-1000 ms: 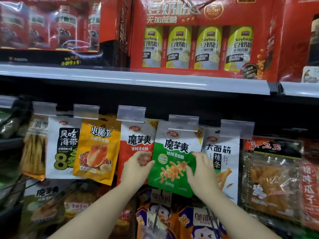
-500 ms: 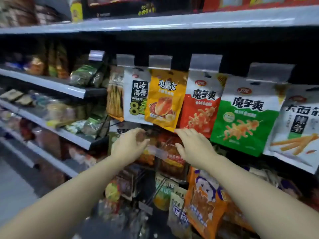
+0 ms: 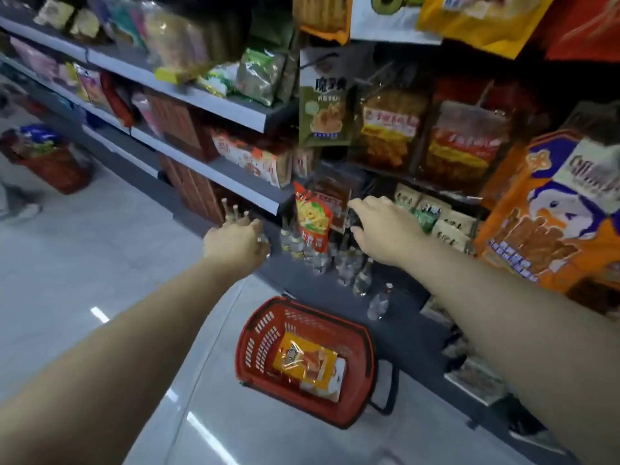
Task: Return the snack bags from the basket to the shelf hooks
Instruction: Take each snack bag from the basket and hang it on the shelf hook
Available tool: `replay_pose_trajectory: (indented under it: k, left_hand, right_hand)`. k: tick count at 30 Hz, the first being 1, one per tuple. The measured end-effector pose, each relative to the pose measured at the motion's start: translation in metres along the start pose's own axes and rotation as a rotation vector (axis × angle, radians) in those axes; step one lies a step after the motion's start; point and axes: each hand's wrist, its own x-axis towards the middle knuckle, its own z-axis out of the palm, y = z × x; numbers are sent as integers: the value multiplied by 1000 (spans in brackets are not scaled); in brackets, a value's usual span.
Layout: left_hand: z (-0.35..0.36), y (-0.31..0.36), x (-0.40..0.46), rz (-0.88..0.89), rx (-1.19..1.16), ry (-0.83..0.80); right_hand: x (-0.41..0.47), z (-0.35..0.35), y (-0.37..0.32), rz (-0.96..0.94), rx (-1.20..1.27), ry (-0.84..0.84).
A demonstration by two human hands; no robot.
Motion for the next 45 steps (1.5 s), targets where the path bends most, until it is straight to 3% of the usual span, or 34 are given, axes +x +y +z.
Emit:
replay_pose_trajectory:
  k: [6, 13, 21, 27, 31, 37, 45]
  left_hand:
    - [118, -23, -5, 52, 126, -269]
    - [301, -22, -13, 18, 126, -482]
    - [537, -14, 23, 17, 168, -566]
    - [667, -12, 70, -57, 249, -704]
    - [722, -13, 91, -72, 288, -746]
    - [767, -31, 92, -24, 347, -725]
    - [794, -40, 83, 44, 364, -946]
  right_hand:
    - [6, 127, -17, 58, 4, -214]
    - [19, 304, -25, -15, -27, -407]
    - [56, 560, -9, -101, -73, -524]
    - [85, 710, -4, -132, -71, -561]
    - [96, 777, -12, -137, -61, -611]
    - [106, 840, -20, 2, -27, -664]
    - [102, 871, -34, 169, 74, -638]
